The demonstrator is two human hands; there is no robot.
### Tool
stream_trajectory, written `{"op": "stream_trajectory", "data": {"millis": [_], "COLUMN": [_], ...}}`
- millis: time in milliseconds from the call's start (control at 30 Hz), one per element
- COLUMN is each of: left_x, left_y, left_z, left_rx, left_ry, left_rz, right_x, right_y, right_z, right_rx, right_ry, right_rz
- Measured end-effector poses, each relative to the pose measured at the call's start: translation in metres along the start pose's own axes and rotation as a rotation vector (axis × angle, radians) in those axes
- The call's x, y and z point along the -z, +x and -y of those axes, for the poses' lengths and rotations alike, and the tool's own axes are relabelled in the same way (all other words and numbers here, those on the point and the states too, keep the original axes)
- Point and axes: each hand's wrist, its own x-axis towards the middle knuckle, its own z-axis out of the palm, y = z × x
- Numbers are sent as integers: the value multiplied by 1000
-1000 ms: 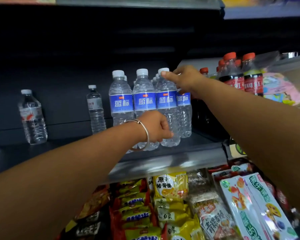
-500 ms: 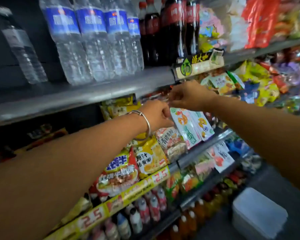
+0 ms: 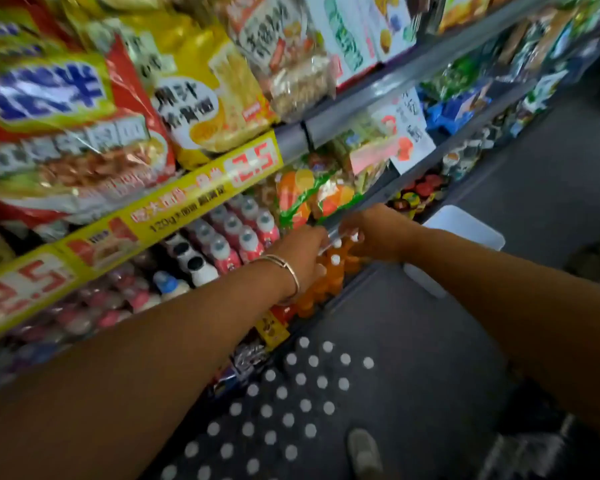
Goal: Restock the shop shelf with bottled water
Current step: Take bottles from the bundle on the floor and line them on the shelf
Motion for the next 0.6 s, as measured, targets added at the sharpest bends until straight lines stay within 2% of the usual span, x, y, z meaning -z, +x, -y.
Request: {"op": "stream_trajectory", "data": {"millis": [167,367,600], "left_x": [-130,-268,-386], "left_y": [22,57,95], "left_z": [57,119,173], "left_rx": [40,109,250], "left_ry": [-30,-4,66], "left_rz": [79,150,216], "right_x": [-141,-298,-440], "right_y": [26,58,99], "right_z": [-33,-73,-109], "right_rx": [-61,-121,-173], "right_ry": [120,150,144], "right_rz": [150,353,413]}}
